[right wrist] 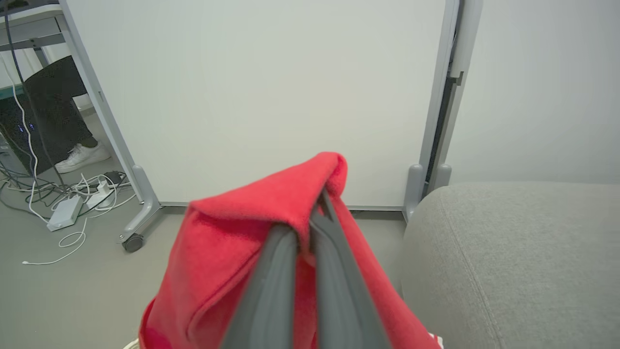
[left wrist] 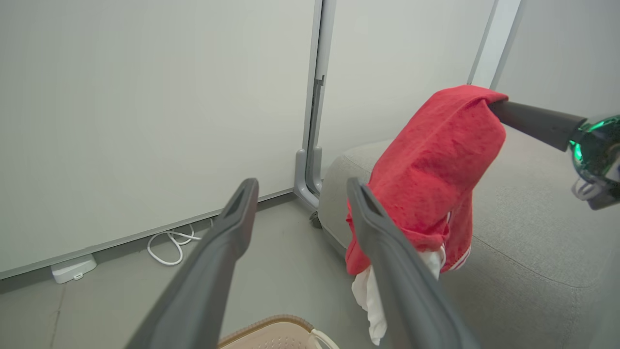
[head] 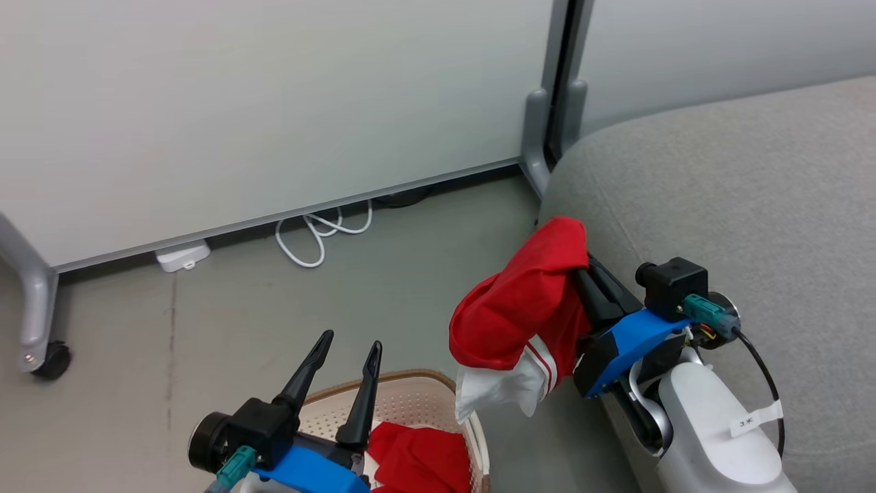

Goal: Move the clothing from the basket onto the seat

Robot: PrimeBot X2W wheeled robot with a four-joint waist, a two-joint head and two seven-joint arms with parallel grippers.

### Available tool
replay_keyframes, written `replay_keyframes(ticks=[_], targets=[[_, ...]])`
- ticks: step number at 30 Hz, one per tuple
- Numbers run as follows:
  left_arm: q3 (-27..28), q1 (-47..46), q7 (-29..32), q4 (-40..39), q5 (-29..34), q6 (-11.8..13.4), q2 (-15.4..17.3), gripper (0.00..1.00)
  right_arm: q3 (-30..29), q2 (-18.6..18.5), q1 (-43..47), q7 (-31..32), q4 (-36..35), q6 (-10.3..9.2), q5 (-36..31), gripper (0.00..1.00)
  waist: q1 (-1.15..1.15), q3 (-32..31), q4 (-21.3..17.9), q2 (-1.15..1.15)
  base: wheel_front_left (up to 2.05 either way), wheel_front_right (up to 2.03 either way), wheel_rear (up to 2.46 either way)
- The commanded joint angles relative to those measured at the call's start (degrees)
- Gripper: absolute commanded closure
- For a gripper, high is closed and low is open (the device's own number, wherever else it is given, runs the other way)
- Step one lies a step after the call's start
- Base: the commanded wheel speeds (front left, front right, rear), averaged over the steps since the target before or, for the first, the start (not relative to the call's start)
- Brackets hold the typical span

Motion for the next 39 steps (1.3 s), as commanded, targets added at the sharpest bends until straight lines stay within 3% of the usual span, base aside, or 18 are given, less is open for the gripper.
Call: replay_keyframes(ticks=[1, 17, 33, 39], targets=[[0.0, -1.1, -0.3, -0.4, 0.0, -0.1, 0.2, 0.00, -0.3, 0.0, 0.5, 0.0, -0.7, 0.01, -0.5, 1.00, 0.00, 0.9, -1.5, -0.01, 0.00, 0.00, 0.00], [-1.6, -3.4, -0.3, -0.3, -0.5, -0.1, 1.1, 0.00, -1.6, 0.0, 2.0, 0.5, -4.9, 0.01, -0.2, 1.00, 0.00, 3.2, -10.4, -0.01, 0.00, 0.00, 0.00], [-2.4, -4.3, -0.3, -0.9, -0.6, -0.1, 1.6, 0.00, -4.4, 0.0, 1.2, 0.9, -5.5, 0.01, -0.9, 1.00, 0.00, 4.8, -11.6, -0.01, 0.00, 0.00, 0.00], [-2.5, -5.5, -0.3, -1.7, -0.5, -0.1, 2.3, 0.00, -9.1, 0.0, -3.7, 2.4, -4.8, 0.01, -2.0, 1.00, 0.00, 7.4, -11.3, -0.01, 0.00, 0.00, 0.00]])
